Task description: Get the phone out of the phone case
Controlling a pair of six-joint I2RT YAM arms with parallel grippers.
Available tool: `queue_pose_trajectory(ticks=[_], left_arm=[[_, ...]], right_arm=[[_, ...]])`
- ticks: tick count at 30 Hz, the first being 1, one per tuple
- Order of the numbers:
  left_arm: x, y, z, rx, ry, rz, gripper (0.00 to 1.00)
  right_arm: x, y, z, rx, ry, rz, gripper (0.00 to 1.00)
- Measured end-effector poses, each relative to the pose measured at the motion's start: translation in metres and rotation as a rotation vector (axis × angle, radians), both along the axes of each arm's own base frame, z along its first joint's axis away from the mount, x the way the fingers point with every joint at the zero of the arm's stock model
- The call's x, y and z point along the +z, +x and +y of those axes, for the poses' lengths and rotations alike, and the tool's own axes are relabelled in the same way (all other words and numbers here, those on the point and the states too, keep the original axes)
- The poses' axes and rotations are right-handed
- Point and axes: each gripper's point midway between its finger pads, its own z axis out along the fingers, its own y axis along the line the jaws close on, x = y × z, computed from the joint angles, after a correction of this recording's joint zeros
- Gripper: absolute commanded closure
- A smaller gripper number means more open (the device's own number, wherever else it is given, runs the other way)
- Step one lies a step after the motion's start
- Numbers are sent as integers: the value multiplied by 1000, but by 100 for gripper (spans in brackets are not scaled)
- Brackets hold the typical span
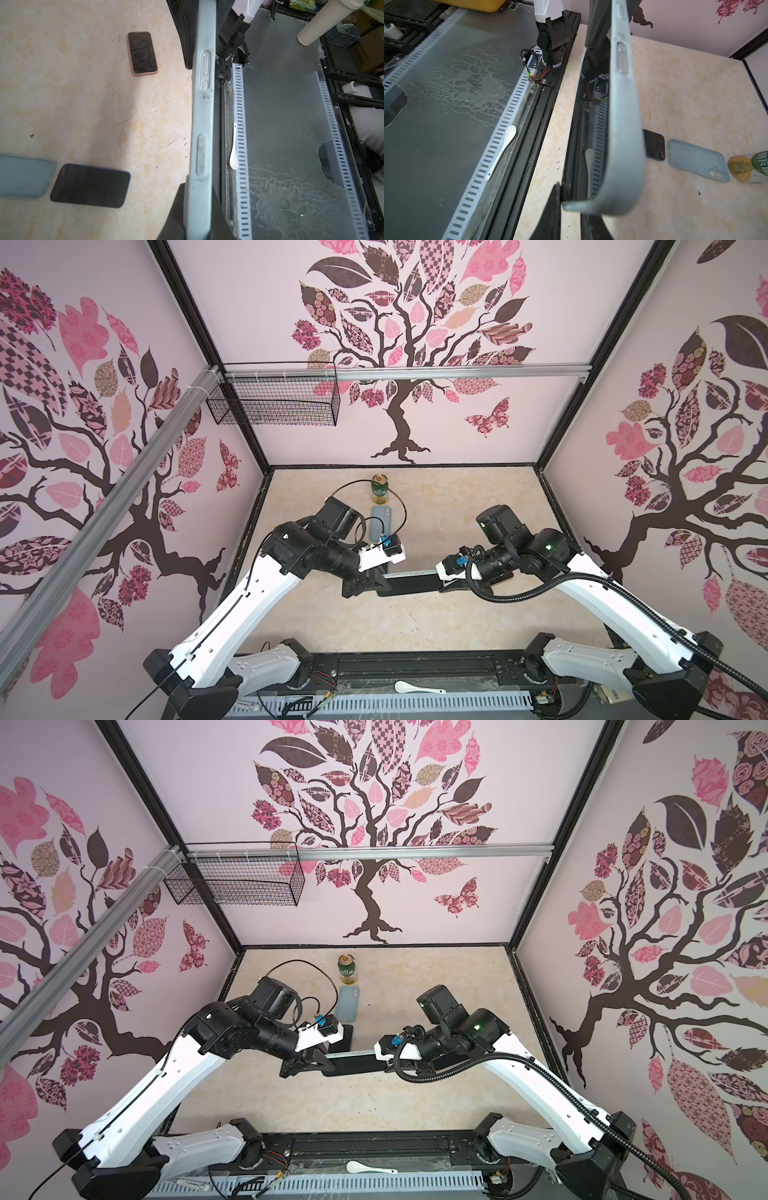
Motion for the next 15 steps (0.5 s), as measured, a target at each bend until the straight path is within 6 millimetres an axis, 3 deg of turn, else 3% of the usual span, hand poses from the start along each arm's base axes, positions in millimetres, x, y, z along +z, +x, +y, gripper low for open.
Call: queue_pose_trajectory(ticks=[15], left_arm=[[9, 17, 1, -28, 27, 34, 100]], right_arm=[[0, 9, 4, -26, -12, -89, 100]])
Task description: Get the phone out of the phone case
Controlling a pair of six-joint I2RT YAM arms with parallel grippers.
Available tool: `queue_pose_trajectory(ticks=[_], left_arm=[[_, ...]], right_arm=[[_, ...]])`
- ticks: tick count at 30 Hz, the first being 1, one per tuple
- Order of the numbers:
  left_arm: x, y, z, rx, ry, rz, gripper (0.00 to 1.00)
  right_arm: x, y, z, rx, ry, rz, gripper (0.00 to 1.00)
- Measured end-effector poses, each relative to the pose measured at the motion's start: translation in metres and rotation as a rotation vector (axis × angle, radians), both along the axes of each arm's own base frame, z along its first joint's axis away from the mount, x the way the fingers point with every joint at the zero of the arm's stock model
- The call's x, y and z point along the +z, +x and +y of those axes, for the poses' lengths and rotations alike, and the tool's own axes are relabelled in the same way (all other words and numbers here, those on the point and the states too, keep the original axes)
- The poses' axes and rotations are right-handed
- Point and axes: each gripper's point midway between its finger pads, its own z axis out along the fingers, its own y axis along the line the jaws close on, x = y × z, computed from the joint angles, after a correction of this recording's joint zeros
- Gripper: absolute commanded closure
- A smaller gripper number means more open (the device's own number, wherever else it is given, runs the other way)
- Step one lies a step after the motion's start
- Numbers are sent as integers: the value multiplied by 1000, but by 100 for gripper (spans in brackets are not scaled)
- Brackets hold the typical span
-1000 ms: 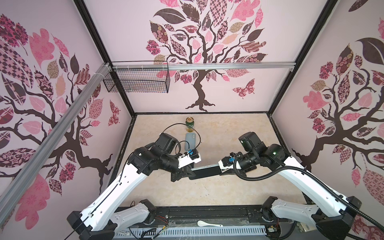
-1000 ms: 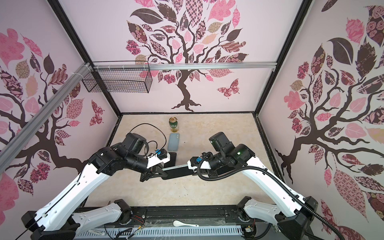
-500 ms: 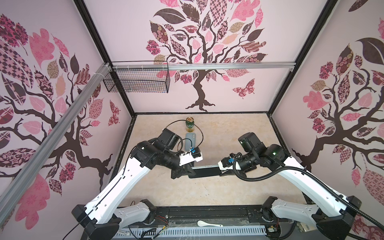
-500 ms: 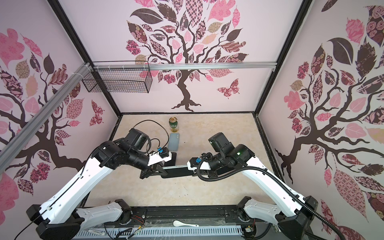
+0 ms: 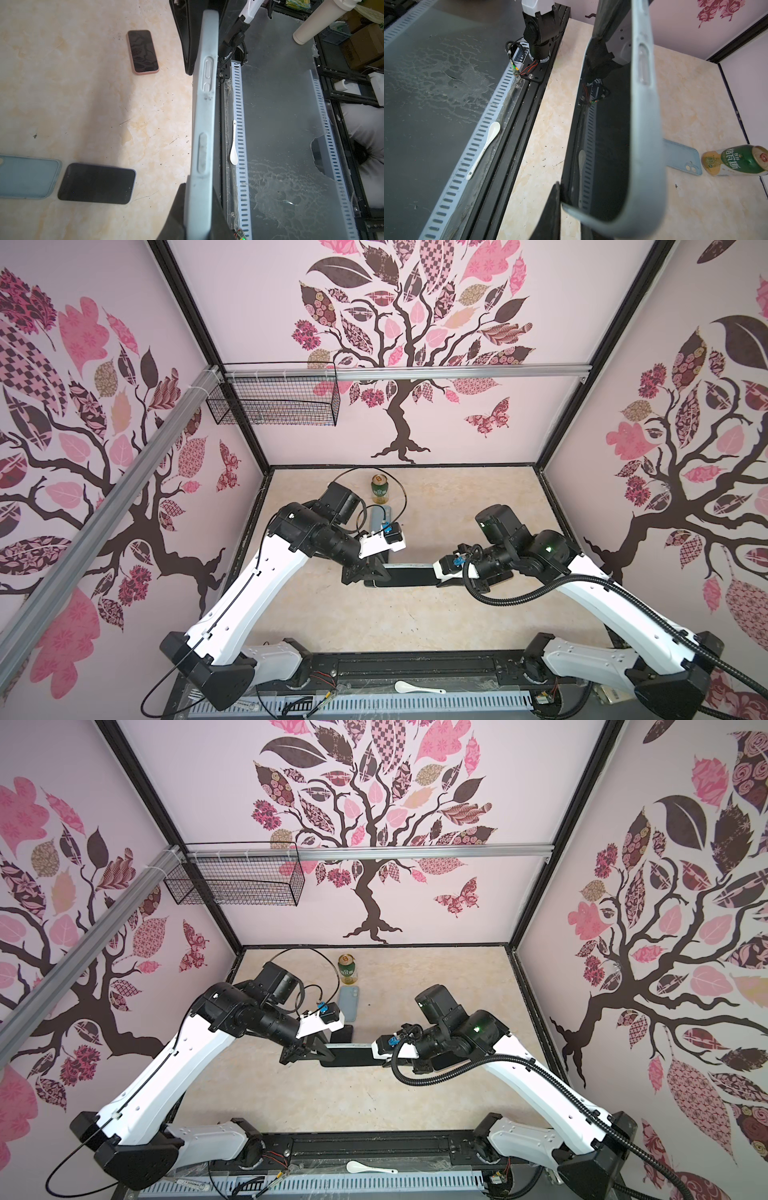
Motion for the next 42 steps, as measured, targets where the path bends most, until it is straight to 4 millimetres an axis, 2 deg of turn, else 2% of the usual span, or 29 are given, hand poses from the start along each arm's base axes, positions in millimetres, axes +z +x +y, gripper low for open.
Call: queue_pose_trajectory(ticks=[14, 24, 34, 42], left_arm=[[5, 6, 0, -40, 14, -1, 100], [0, 14, -2, -71, 40, 48, 100], [-3, 17, -4, -91, 40, 108, 100], [2, 14, -7, -107, 0, 113, 100]], right_arm=[[3, -1, 1, -17, -2, -96, 100], [-11, 0, 2, -2, -47, -156, 100], [-16, 4, 2, 3, -46, -194, 100], [-7, 6, -1, -30, -7, -258, 100]])
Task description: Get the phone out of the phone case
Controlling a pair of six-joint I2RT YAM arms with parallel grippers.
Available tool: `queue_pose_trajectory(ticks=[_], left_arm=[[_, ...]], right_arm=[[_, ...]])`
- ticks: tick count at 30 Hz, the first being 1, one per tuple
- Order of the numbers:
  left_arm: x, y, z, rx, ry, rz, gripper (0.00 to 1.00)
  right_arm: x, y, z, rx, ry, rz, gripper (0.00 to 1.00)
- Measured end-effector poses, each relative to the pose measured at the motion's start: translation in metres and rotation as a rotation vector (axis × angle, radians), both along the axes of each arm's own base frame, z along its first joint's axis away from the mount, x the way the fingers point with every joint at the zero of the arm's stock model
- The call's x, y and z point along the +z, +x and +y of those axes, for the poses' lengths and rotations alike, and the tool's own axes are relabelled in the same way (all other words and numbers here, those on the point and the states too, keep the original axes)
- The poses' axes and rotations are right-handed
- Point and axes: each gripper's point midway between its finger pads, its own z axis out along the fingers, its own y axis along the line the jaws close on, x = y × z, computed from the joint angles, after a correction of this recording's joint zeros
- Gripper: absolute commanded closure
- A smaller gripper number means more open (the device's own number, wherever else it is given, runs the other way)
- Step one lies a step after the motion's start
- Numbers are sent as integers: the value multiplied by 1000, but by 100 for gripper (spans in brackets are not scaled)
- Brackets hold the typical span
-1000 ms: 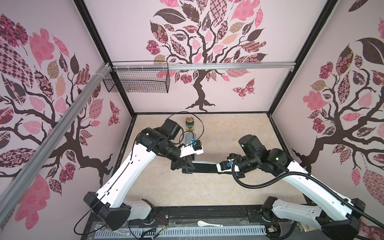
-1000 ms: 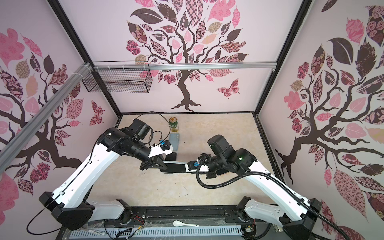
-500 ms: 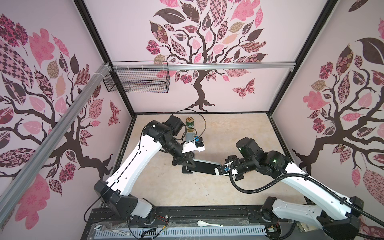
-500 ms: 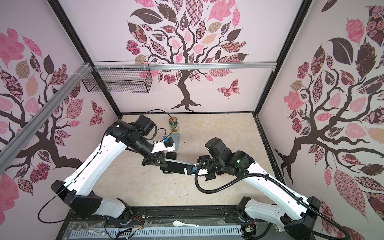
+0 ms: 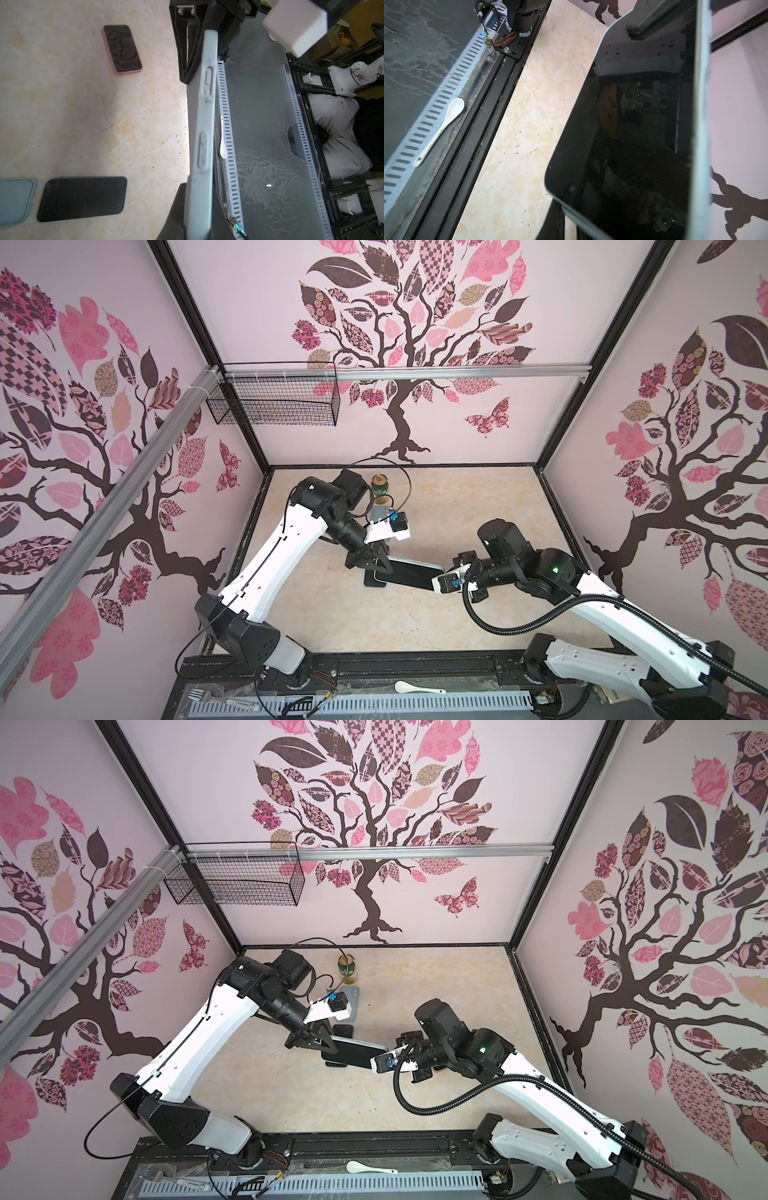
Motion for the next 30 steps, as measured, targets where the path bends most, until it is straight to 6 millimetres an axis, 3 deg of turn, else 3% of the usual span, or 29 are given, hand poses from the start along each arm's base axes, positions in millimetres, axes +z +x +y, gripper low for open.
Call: queue_pose_trajectory(ticks=[16, 30], left_arm=[[6, -5, 2, -15, -22, -30, 100], [9, 0, -2, -16, -48, -60, 100]], right_arm=[[9, 10, 2, -116, 111, -6, 100], [16, 19, -3, -236, 251, 273, 100]])
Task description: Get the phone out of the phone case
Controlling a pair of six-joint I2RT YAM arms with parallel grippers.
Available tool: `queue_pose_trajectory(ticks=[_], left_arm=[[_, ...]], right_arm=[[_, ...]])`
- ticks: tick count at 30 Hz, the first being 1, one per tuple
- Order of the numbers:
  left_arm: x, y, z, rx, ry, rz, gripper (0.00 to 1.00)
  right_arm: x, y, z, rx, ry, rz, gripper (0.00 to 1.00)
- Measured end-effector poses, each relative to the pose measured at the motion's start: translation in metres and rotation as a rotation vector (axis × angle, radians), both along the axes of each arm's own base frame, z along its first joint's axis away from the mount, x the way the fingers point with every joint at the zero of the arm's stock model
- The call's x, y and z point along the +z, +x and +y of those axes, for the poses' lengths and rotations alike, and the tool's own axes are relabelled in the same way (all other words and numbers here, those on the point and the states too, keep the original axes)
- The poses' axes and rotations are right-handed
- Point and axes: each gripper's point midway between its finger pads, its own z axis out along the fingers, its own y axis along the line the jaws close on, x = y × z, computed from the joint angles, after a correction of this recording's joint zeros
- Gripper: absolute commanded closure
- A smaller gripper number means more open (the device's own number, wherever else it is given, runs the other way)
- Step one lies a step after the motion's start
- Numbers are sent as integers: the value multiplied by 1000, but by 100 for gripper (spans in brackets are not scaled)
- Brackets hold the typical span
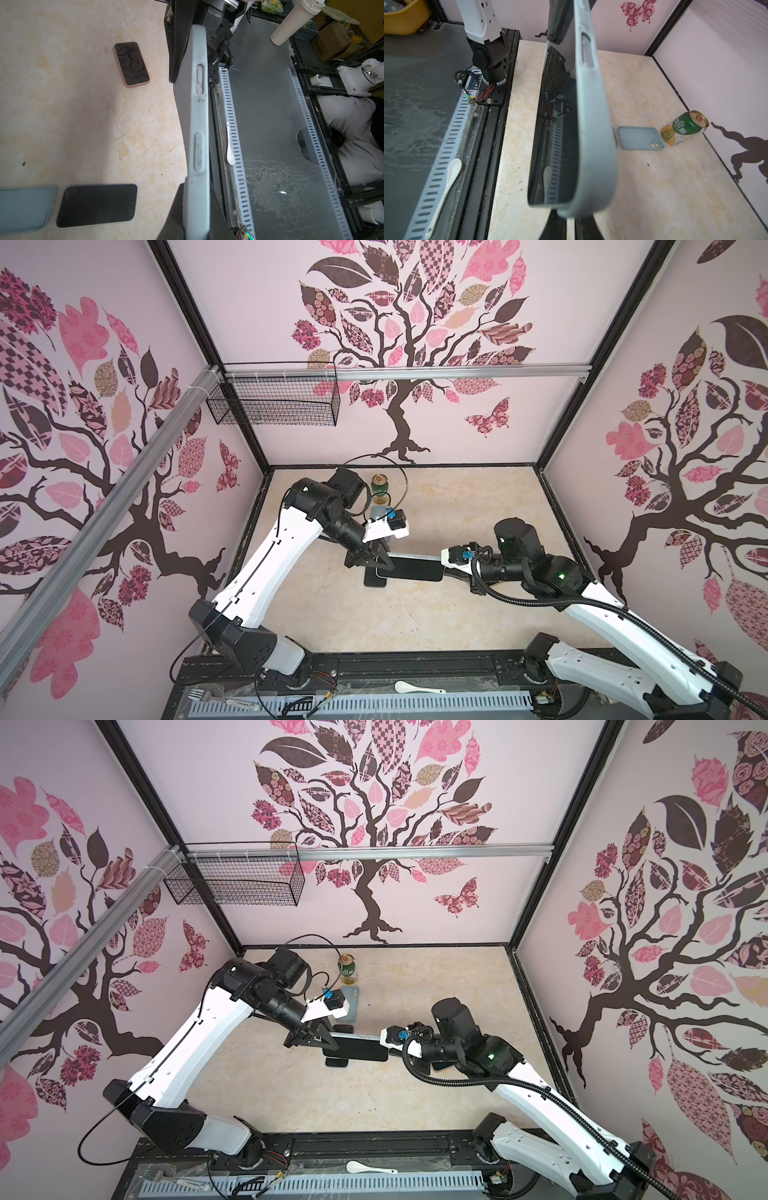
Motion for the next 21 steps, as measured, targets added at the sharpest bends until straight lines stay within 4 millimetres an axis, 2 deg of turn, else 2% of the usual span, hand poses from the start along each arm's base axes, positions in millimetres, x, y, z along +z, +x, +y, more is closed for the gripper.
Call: queue_pose_trajectory(ticks=[4, 12, 18, 20, 21], left_arm=[[2, -1, 1, 1, -5, -8, 100], [8, 2, 0, 8, -28, -49, 100], [12, 4, 2, 21, -48, -65, 100], [15, 5, 4, 37, -70, -70, 100], [16, 5, 4, 44, -83, -75, 100]], right_arm=[[3, 1, 0, -27, 41, 80, 100], [13, 16, -3, -99, 174, 231, 100], [19, 15, -2, -80, 198, 229, 100], [23, 14, -3, -65, 203, 193, 93], [25, 13, -4, -58, 205, 169, 86]])
